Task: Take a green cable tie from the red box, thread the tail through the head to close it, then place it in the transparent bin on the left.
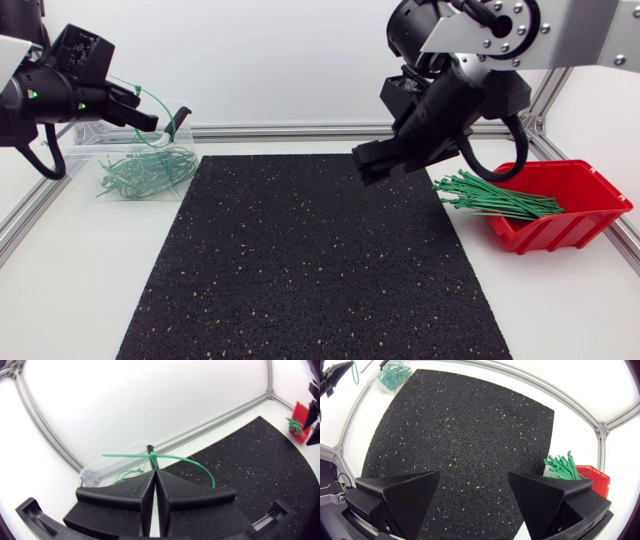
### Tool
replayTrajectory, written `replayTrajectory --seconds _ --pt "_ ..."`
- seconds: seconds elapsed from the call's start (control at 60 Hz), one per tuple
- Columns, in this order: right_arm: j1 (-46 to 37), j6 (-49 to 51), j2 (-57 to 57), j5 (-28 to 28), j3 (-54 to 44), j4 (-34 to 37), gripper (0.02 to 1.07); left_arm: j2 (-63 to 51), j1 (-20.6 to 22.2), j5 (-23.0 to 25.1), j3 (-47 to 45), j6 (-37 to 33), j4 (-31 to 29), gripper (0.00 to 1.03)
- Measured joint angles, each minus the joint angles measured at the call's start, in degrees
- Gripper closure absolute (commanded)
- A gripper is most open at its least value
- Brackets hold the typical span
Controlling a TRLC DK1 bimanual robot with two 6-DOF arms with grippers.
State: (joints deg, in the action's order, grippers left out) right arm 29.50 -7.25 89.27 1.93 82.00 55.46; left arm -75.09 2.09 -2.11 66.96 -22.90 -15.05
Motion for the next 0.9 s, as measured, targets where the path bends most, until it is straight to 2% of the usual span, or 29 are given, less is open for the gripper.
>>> replayTrajectory --seconds 0.15,0.367,0.567,0.6,0.65,0.667,0.7,0.733,0.9 --pt "-1.18 0.00 -2.73 3.04 -2.30 -0.17 0.07 -5.86 -5.09 -2.21 7.08 0.22 3.02 1.00" --pt "-1.11 0.02 -6.88 4.28 -4.76 -0.39 0.06 -13.88 -8.00 -5.81 14.95 0.39 6.51 0.97" --pt "-1.05 0.02 -10.82 4.35 -6.71 -0.39 0.07 -21.22 -10.43 -7.91 17.38 0.39 8.87 0.94" --pt "-1.05 0.02 -11.19 4.35 -6.93 -0.39 0.07 -22.05 -10.69 -8.11 17.79 0.39 8.90 0.82" --pt "-1.05 0.02 -11.56 4.35 -7.21 -0.37 0.07 -23.30 -10.95 -8.68 18.60 0.39 8.85 0.48" --pt "-1.05 0.02 -11.63 4.35 -7.26 -0.39 0.07 -23.56 -10.99 -8.74 18.82 0.39 8.81 0.27" --pt "-0.98 0.02 -11.72 4.35 -7.37 -0.42 0.07 -24.04 -11.06 -8.94 19.19 0.42 8.85 0.00" --pt "-0.92 0.02 -11.85 4.35 -7.54 -0.37 0.07 -24.37 -11.08 -9.01 19.52 0.46 8.81 0.03" --pt "-0.28 0.04 -12.83 4.35 -7.87 -0.31 0.06 -24.48 -11.02 -9.14 19.74 1.46 8.68 0.03"
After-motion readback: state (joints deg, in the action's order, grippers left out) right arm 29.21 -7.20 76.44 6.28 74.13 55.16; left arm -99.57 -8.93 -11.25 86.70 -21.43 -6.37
